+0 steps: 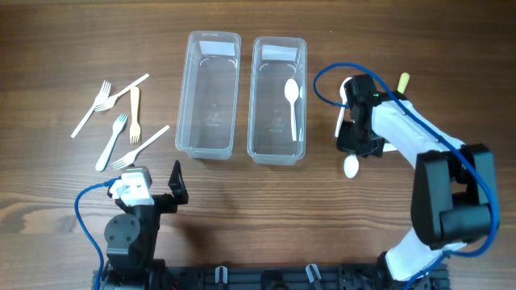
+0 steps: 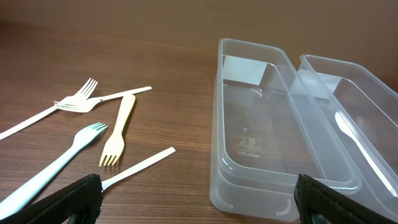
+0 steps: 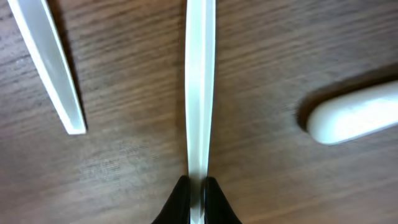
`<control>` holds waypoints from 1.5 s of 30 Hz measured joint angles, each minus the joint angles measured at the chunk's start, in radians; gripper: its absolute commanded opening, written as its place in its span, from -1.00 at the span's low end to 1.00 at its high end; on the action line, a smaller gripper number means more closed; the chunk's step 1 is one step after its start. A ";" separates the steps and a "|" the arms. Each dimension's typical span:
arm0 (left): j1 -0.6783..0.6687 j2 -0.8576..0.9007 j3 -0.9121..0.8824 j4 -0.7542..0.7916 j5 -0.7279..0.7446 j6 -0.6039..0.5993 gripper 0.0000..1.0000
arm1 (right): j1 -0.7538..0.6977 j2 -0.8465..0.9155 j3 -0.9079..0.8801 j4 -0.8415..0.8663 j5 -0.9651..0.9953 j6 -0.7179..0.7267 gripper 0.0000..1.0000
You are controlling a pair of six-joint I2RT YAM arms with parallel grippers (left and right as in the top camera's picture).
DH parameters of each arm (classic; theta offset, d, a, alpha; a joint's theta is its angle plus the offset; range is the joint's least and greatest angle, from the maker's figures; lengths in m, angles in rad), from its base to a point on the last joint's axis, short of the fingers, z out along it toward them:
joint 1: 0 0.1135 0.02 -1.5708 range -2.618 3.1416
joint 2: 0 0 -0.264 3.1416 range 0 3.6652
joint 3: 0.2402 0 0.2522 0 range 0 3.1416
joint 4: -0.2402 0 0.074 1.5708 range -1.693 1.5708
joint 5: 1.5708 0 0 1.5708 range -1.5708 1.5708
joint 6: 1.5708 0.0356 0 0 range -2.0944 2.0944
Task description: Pack container
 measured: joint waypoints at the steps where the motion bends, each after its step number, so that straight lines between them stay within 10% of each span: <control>1: 0.000 0.000 0.000 0.000 0.000 0.000 1.00 | 0.000 -0.044 0.008 -0.018 0.010 -0.011 -0.91; 12: 0.000 0.000 0.000 0.000 0.000 0.000 0.99 | 0.174 -0.655 0.056 0.158 -0.256 -0.230 -0.91; 19: 0.000 0.000 0.000 0.000 0.000 0.000 0.99 | 0.364 -0.418 0.057 0.281 -0.256 -0.190 -0.86; 20: 0.000 0.000 0.000 0.000 0.000 0.000 0.99 | 0.364 -0.370 0.057 0.293 -0.243 -0.173 -0.14; 22: 0.000 0.000 0.000 0.000 0.000 0.000 0.99 | 0.364 -0.297 0.057 0.329 -0.226 -0.144 0.28; 29: 0.000 0.000 0.000 0.000 0.000 0.000 1.00 | 0.362 -0.323 0.057 0.399 -0.207 -0.122 0.35; 36: 0.000 0.000 0.000 0.000 0.000 0.000 1.00 | 0.234 -0.663 0.069 0.120 0.243 0.048 0.41; 45: 0.000 0.000 0.000 0.000 0.000 0.000 0.99 | 0.124 -0.088 0.069 0.336 0.300 0.087 0.80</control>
